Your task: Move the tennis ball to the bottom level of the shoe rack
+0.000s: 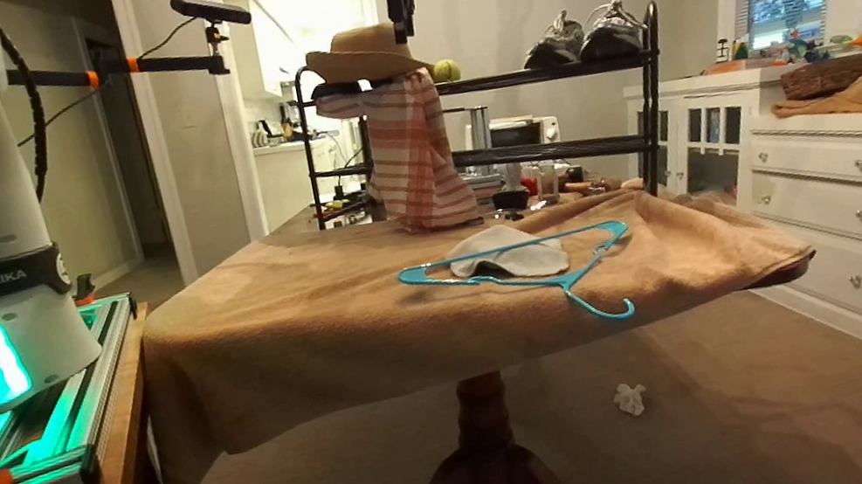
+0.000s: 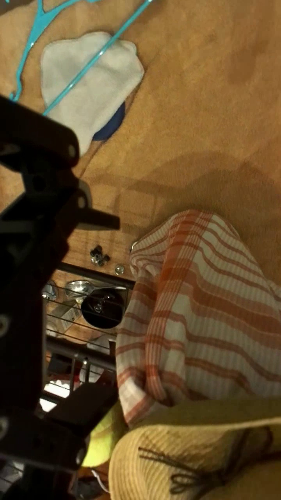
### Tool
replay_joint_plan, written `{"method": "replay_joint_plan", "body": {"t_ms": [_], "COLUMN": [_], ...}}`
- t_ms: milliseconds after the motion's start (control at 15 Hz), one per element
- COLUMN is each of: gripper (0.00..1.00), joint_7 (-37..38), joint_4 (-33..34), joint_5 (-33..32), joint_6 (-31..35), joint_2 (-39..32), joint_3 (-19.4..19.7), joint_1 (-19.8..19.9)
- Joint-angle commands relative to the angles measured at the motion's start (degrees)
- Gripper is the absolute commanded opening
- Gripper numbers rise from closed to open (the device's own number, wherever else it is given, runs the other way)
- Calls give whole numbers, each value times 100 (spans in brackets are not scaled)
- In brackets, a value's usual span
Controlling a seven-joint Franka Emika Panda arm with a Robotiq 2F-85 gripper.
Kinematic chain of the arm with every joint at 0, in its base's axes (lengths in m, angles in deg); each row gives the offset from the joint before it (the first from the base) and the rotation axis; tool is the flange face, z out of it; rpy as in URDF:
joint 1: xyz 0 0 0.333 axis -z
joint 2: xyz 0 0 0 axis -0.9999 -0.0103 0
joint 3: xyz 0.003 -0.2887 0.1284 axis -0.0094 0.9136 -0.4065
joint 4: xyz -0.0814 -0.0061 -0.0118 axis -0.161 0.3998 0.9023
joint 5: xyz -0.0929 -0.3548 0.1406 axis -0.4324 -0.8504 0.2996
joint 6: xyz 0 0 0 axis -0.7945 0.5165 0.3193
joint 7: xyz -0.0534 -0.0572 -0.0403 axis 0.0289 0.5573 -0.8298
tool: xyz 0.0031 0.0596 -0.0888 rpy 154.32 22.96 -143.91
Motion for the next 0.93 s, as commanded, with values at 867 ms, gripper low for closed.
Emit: {"method": "replay_joint_plan", "body": {"t_ms": [867], "gripper": [100], "joint_7": [1377], "joint_4": [1631], "joint_5": [-353], "joint_6": [182], "joint_2": [-1178], "joint_3": [83], "joint_1": [-490]}}
